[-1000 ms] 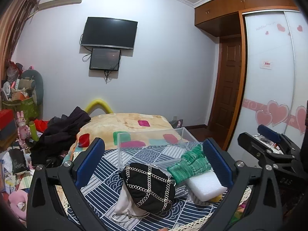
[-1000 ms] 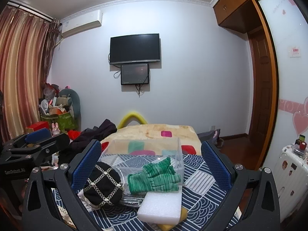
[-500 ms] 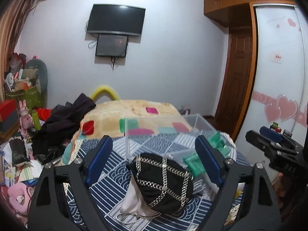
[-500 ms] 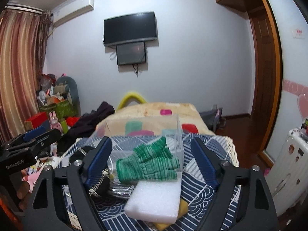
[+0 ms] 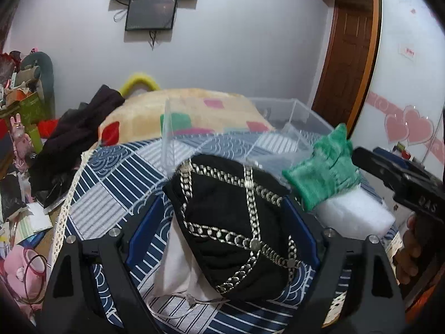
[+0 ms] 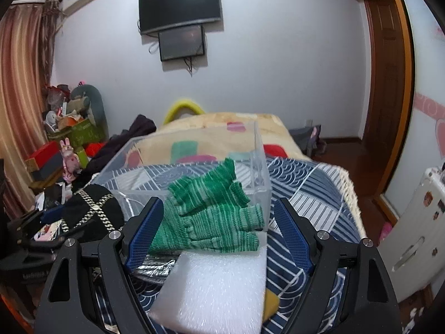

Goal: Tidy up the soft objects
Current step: 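Grasp the green knitted glove with the right tool while the left tool grasps the black chain cap, then lift the green glove with the right tool while the left tool lifts the black cap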

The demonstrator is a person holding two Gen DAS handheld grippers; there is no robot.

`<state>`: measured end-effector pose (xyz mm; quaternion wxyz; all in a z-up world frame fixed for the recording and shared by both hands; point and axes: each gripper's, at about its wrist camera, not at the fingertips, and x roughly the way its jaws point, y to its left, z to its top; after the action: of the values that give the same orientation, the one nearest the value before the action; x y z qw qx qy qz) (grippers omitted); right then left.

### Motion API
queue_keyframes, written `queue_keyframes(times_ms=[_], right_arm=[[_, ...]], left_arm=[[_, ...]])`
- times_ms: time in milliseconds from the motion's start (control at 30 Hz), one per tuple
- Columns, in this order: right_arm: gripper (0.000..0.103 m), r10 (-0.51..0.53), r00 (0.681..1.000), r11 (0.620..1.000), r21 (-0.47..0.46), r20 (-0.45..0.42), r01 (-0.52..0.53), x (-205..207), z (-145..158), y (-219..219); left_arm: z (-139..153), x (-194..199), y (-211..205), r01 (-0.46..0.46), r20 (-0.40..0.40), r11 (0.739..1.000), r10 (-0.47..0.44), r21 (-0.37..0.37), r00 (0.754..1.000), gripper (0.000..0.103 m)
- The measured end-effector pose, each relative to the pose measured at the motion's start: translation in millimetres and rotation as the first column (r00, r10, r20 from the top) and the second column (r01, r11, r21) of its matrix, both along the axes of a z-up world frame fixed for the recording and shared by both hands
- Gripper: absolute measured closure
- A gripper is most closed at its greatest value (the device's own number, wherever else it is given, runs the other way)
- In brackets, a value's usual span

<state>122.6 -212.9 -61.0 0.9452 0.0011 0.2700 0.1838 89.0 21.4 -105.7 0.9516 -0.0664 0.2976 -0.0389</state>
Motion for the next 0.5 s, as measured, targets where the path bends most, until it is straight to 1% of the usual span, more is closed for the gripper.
queue_keyframes(times_ms=[67, 133, 267, 300, 333, 367, 400, 433, 500], right_arm=[[0.023, 0.008, 0.999, 1.000, -0.001, -0.041, -0.008, 5.7, -5.9, 1.2], [0.023, 0.027, 0.997, 1.000, -0.009, -0.071, -0.028, 10.5, -11.9, 6.4], [0.023, 0.035, 0.995, 0.997, -0.060, -0.090, -0.040, 11.8, -19.7, 11.9], [0.029, 0.035, 0.995, 0.997, -0.068, -0.092, -0.042, 11.6, -20.4, 13.1], [0.042, 0.040, 0.995, 0.996, -0.075, -0.095, -0.047, 11.4, -20.0, 13.2], [0.049, 0.044, 0.994, 0.995, -0.080, -0.100, -0.052, 11.8, -20.5, 13.0], [0.061, 0.050, 0.993, 0.996, -0.075, -0.105, -0.058, 11.9, -20.4, 11.8], [0.065, 0.062, 0.992, 0.996, -0.059, -0.113, -0.069, 12.0, -20.6, 9.9], [0.068, 0.071, 0.992, 0.996, -0.039, -0.107, -0.075, 10.6, -19.3, 6.2]], left_arm=[[-4.7, 3.5, -2.2, 0.010, -0.012, 1.000, -0.010, -0.001, 1.000, 0.031], [-8.3, 5.5, -3.4, 0.024, -0.020, 1.000, -0.025, -0.014, 0.999, 0.044], [-11.7, 5.1, -5.6, 0.041, -0.021, 0.999, -0.041, -0.009, 0.999, 0.055], [-11.5, 4.0, -6.3, 0.047, -0.019, 0.999, -0.047, -0.007, 0.999, 0.060], [-11.3, 2.9, -7.5, 0.055, -0.018, 0.998, -0.055, -0.005, 0.998, 0.065], [-10.9, 2.0, -8.5, 0.058, -0.017, 0.998, -0.058, -0.001, 0.998, 0.067], [-10.6, 1.0, -9.5, 0.065, -0.016, 0.998, -0.065, 0.002, 0.998, 0.072], [-10.3, 0.0, -10.8, 0.074, -0.015, 0.997, -0.074, 0.004, 0.997, 0.076], [-9.1, -2.7, -13.4, 0.076, -0.008, 0.997, -0.076, 0.015, 0.997, 0.079]])
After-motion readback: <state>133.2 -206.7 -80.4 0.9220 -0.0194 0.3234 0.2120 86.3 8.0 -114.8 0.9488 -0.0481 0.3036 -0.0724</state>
